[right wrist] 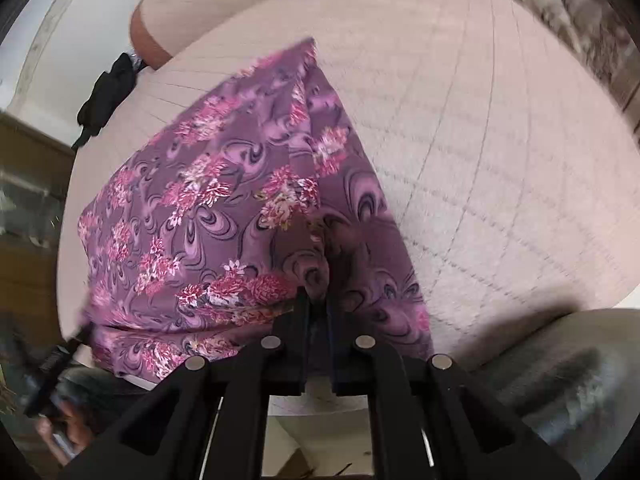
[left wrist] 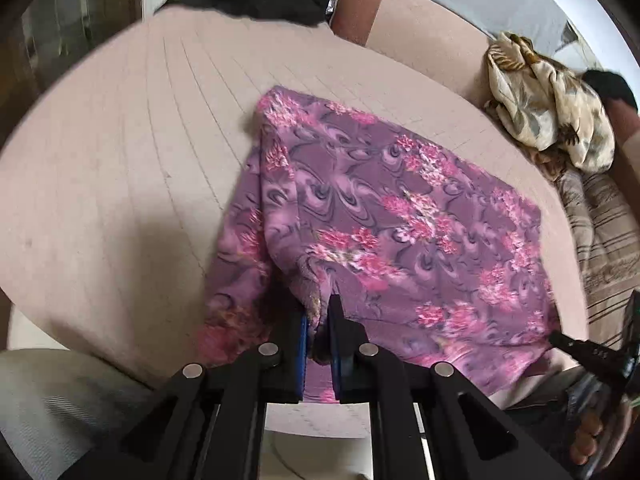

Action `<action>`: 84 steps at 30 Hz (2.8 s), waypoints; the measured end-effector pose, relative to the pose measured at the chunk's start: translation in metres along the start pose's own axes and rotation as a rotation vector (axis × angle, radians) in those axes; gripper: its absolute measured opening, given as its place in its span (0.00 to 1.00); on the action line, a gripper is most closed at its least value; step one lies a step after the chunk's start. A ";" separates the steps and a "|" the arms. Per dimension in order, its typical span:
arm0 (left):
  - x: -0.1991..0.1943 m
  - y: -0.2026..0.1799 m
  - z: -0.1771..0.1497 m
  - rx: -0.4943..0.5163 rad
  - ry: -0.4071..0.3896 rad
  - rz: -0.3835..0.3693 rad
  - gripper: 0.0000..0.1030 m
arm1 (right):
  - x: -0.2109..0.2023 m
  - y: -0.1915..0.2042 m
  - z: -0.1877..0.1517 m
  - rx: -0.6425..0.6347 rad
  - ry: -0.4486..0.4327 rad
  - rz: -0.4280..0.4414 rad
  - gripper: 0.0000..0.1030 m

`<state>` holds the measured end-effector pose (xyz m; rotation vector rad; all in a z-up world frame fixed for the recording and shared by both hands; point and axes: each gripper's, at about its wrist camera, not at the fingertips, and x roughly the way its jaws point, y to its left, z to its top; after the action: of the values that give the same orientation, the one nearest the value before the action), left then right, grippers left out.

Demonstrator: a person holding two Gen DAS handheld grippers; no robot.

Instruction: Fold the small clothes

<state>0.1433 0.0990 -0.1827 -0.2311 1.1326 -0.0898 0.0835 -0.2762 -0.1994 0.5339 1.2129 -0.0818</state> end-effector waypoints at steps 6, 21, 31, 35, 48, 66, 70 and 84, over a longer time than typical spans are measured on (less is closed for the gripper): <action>0.016 0.002 -0.008 0.002 0.098 0.077 0.23 | 0.019 0.001 -0.004 -0.017 0.079 -0.076 0.11; 0.010 -0.016 0.016 0.003 0.063 0.113 0.68 | -0.010 0.014 0.020 -0.031 -0.059 0.036 0.81; 0.017 -0.006 0.009 -0.017 0.063 0.089 0.05 | 0.023 0.012 0.007 -0.046 0.055 -0.033 0.06; 0.019 -0.002 0.002 -0.007 0.086 0.133 0.05 | 0.001 0.017 0.001 -0.070 -0.035 -0.100 0.05; -0.037 0.051 0.026 -0.224 -0.055 0.088 0.78 | -0.068 0.019 0.007 -0.070 -0.330 0.041 0.78; 0.035 0.058 0.013 -0.304 0.208 -0.133 0.80 | -0.018 0.296 0.034 -0.617 0.023 0.380 0.81; 0.036 0.059 0.008 -0.355 0.212 -0.209 0.68 | 0.028 0.329 0.035 -0.628 0.142 0.330 0.79; 0.027 0.055 0.006 -0.396 0.170 -0.342 0.10 | 0.130 0.392 0.022 -0.666 0.450 0.134 0.64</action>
<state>0.1576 0.1479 -0.2163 -0.7819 1.2656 -0.1912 0.2822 0.0859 -0.1750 0.0393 1.5363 0.5675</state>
